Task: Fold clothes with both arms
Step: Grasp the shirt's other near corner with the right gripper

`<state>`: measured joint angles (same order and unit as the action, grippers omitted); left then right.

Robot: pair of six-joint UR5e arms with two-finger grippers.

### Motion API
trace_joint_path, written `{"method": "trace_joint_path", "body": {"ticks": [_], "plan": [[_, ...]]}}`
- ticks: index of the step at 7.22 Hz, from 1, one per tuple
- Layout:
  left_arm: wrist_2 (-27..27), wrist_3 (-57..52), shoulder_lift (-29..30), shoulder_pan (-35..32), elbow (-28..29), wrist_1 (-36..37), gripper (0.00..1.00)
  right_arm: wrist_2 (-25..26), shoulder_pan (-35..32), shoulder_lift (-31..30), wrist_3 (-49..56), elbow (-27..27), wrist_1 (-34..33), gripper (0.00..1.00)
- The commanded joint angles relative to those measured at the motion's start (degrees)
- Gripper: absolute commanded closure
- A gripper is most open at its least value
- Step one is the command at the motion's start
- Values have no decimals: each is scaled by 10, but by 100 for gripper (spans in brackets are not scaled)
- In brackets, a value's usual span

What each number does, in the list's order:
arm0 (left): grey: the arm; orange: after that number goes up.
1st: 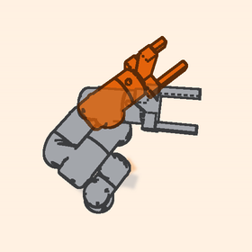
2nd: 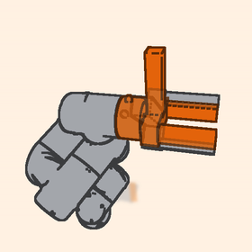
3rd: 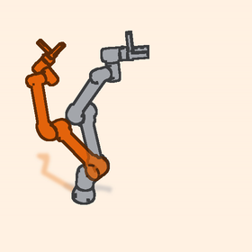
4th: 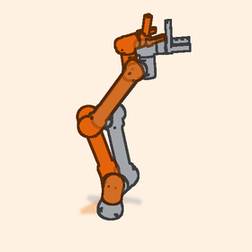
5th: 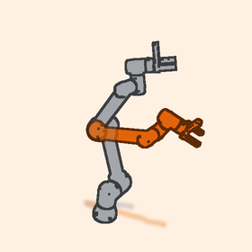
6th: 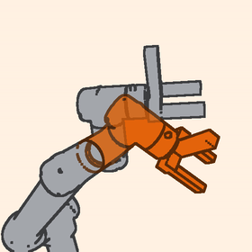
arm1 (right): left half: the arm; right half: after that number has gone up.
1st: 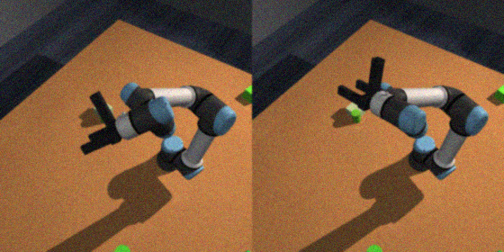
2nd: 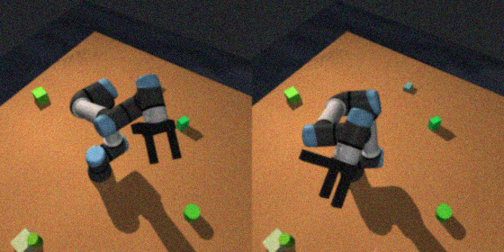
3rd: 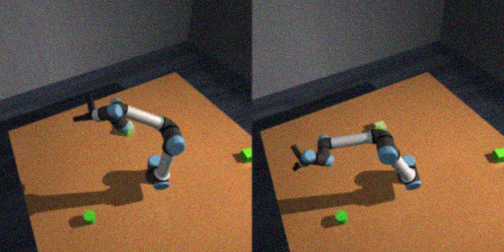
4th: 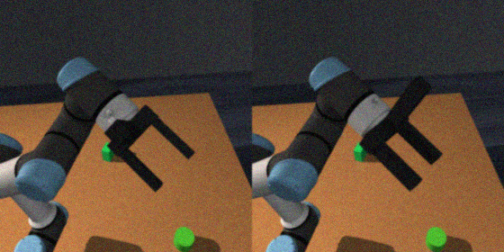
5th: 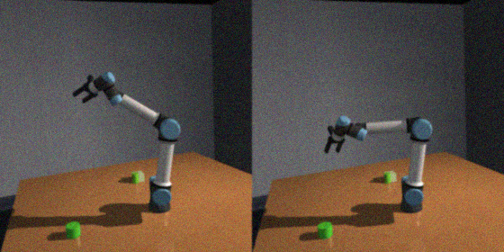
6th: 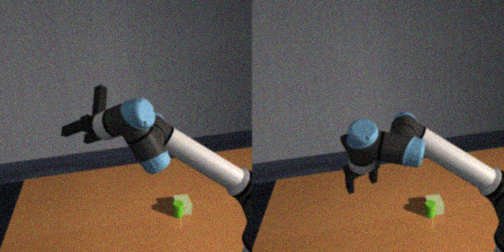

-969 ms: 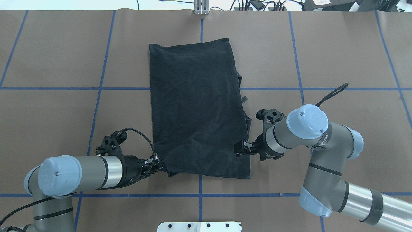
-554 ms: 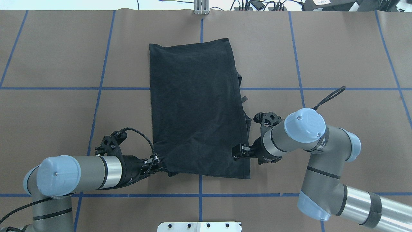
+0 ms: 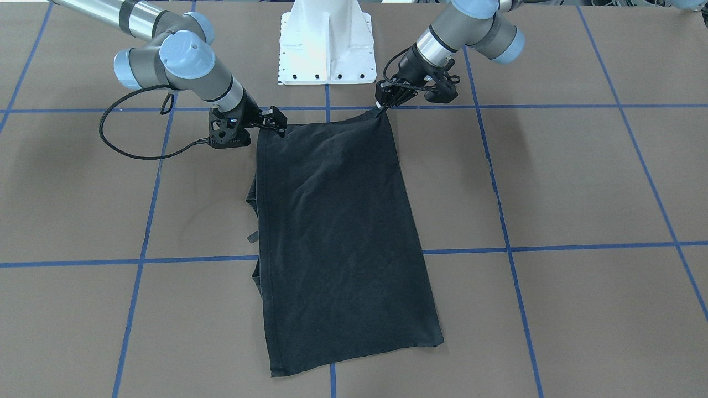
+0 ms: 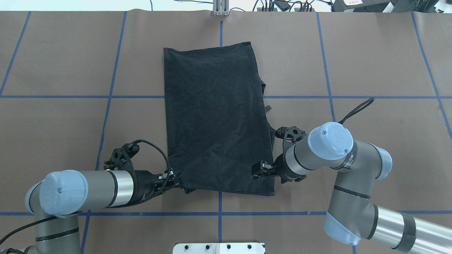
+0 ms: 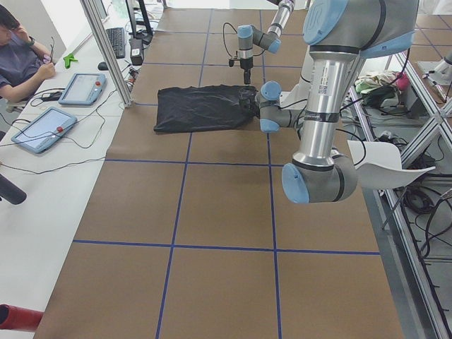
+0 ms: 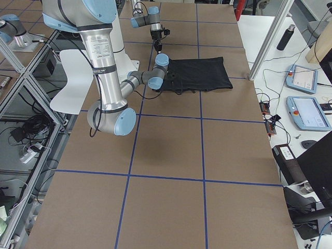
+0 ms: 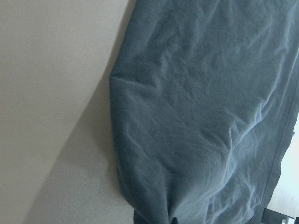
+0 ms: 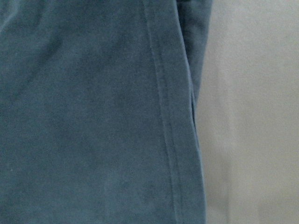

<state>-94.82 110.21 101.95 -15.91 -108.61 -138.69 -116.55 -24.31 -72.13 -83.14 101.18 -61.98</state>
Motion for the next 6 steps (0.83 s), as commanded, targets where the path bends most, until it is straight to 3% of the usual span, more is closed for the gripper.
{"method": "trace_joint_path", "body": {"ticks": [1, 6], "plan": [[0, 0, 0, 0, 0, 0, 100, -1, 2, 1, 0, 0, -1, 1], [-1, 1, -1, -1, -10, 0, 100, 0, 8, 25, 1, -8, -23, 1]]}}
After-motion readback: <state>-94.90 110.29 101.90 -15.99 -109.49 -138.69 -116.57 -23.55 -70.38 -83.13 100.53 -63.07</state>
